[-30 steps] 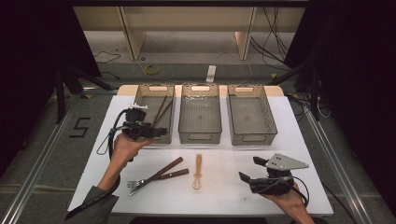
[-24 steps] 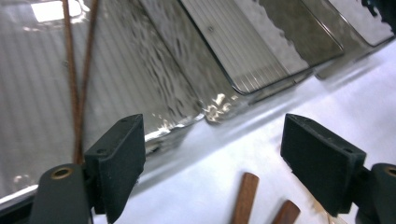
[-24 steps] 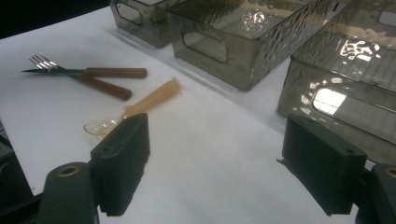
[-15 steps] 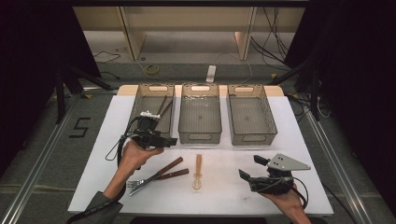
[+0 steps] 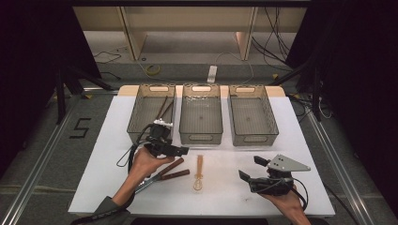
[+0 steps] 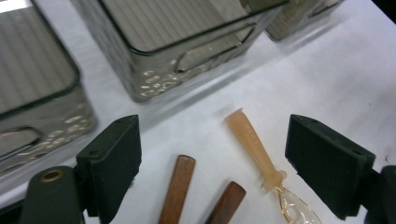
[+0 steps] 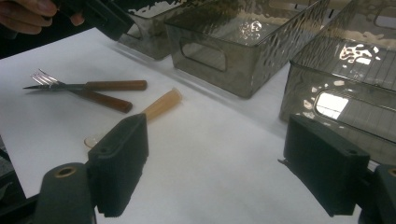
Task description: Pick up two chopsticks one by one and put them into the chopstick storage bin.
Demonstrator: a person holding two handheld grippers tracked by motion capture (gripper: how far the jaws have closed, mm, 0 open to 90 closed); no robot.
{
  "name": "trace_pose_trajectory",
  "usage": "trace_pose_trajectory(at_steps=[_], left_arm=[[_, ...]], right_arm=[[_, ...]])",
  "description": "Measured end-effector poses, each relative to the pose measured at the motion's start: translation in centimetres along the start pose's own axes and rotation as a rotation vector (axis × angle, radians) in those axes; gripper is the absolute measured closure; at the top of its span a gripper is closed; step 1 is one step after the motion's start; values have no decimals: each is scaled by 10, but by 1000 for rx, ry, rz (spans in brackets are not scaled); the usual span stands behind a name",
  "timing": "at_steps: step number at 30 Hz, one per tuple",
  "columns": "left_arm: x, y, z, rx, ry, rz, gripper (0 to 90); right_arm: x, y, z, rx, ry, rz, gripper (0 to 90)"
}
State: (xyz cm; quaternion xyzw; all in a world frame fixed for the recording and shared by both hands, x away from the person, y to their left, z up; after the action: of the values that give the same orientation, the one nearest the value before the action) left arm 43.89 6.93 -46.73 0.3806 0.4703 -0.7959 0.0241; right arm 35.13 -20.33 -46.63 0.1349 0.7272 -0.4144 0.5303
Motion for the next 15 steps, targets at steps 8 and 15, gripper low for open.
trace_pose_trajectory(at_steps=[8,15], left_arm=[[6,16,18,7,39,-46,169],[12,27,28,10,68,-81,156]], right_arm=[[0,1,0,3,-3,0,227],[0,2,-1,6,-6,-1,226]])
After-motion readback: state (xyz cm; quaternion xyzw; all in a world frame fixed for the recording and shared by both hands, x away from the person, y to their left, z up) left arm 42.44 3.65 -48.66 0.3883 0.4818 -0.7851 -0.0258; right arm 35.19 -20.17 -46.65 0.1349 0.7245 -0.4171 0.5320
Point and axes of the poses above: each handheld gripper's, and its own axes: y roughly forward along the jaws, x roughly out of its underside, z roughly to its right, the point moved 7 cm from there along y, roughly forward along the jaws, and after that the axes turned 1 degree about y, right-handed, at the moved point
